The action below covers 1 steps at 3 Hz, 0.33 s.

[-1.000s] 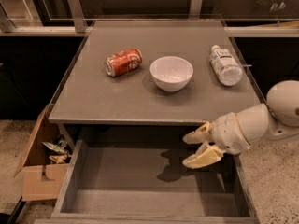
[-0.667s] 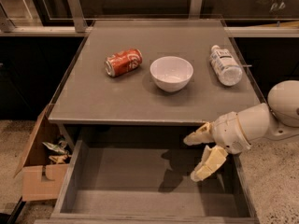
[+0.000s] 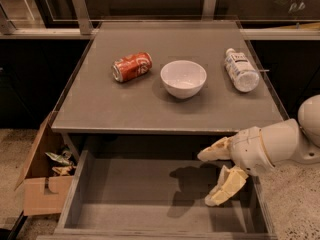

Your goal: Open top drawer

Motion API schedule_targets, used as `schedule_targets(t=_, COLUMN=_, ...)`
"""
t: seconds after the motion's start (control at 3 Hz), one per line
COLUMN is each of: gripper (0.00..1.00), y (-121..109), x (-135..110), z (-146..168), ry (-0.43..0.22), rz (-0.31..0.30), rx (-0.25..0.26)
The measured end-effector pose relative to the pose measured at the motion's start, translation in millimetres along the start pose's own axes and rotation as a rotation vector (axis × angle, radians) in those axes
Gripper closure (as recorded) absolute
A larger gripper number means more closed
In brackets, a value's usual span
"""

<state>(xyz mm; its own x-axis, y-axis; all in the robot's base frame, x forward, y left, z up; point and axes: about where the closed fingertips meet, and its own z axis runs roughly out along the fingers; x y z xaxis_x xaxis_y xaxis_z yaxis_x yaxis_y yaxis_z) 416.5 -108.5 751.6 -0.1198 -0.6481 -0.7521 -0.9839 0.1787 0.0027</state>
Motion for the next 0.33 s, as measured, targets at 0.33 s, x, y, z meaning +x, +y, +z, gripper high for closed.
schedule_targets(t=0.33, gripper=0.0, y=27.0, x=-4.7, z=-14.2, ry=0.023, rz=-0.002, rx=0.113)
